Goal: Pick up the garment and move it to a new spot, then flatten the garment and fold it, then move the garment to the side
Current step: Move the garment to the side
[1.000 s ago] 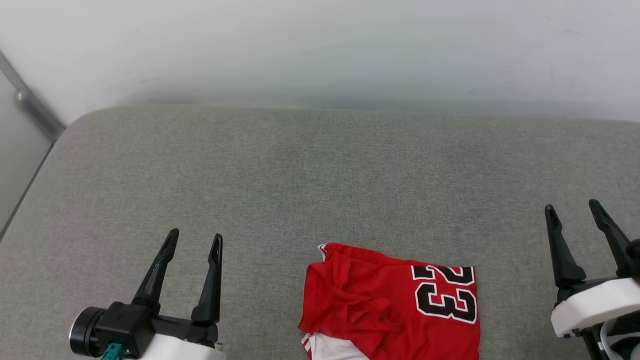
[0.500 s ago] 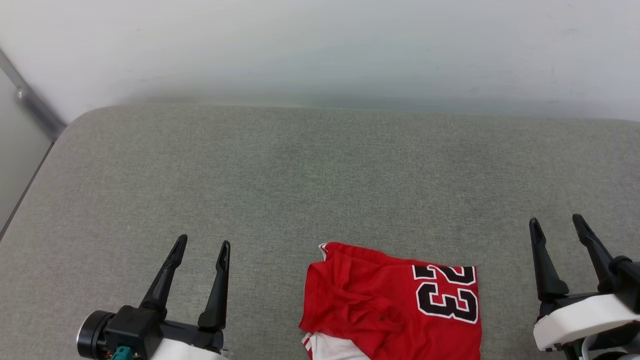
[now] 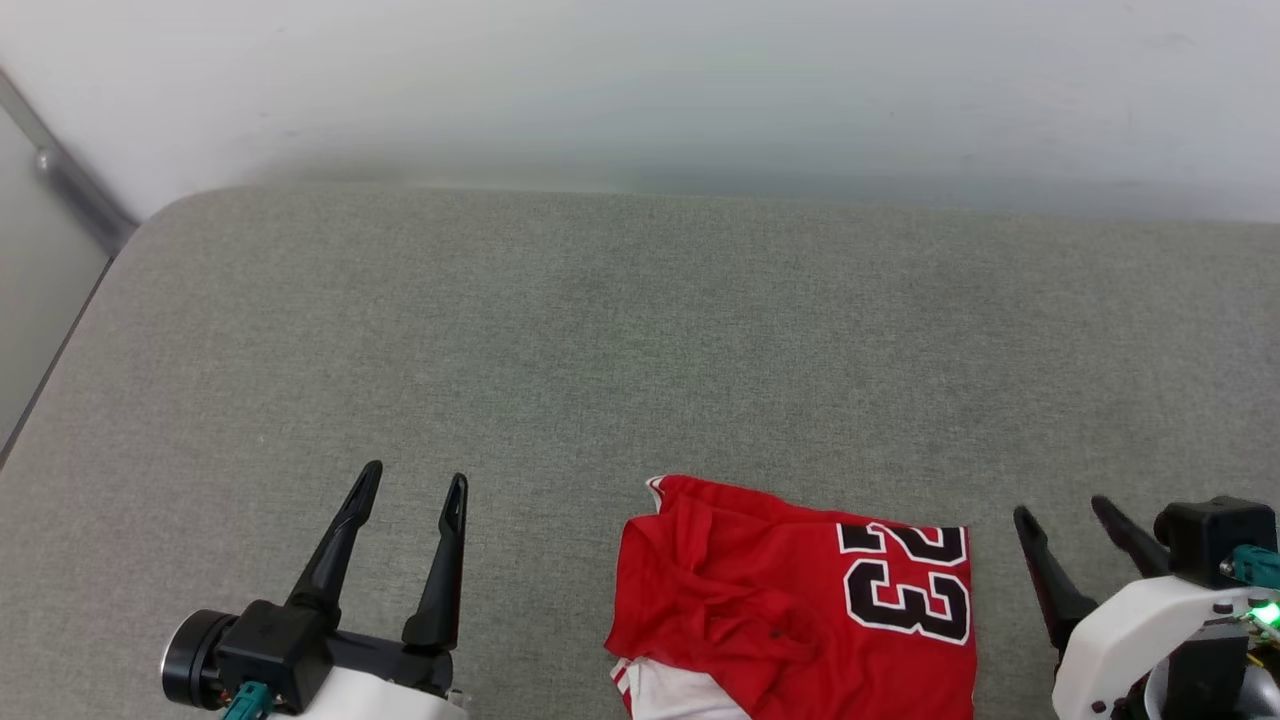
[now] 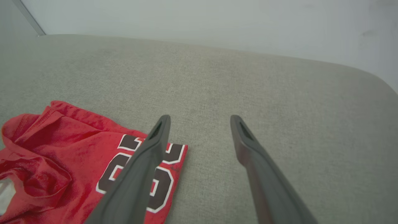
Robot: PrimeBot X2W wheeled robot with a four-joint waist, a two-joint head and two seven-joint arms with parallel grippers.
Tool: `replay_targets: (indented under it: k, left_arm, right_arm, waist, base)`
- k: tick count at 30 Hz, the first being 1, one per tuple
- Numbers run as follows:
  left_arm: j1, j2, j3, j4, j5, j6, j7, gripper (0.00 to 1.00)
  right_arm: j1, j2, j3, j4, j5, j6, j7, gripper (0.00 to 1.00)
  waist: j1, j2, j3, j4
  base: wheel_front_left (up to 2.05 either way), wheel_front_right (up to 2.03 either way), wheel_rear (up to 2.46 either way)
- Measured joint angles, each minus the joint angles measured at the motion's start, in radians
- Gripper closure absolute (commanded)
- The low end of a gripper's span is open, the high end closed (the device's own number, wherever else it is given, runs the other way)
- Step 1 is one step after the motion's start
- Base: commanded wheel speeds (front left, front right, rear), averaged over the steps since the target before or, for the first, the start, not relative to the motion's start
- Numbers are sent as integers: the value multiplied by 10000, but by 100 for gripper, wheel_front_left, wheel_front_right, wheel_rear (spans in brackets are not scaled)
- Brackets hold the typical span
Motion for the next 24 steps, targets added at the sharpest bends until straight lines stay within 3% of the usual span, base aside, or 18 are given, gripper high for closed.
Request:
replay_targets:
  k: [6,10,15,24]
  left_arm:
    - [-157,-23,-44,59,0,0,0,0]
    - [-383,-63,-198,115,2,0,0,0]
    - [-622,-88,-339,182,4,0,0,0]
    - [-818,-115,-382,253,-4,0,0,0]
  right_arm:
    - [291,150,59,-598,1103,-2,3758,0]
    - [334,132,180,-796,1220,-2,5511,0]
    - [286,428,-69,-566,1007,-2,6541,0]
    - [-85,750,88,439,754,-4,6767,0]
  waist:
    - [0,0,325,128]
    - [0,0,554,329]
    - [0,0,818,662]
    - [0,0,1243,1114]
  base:
    - [0,0,0]
    - [0,0,0]
    - [0,0,0]
    - [0,0,0]
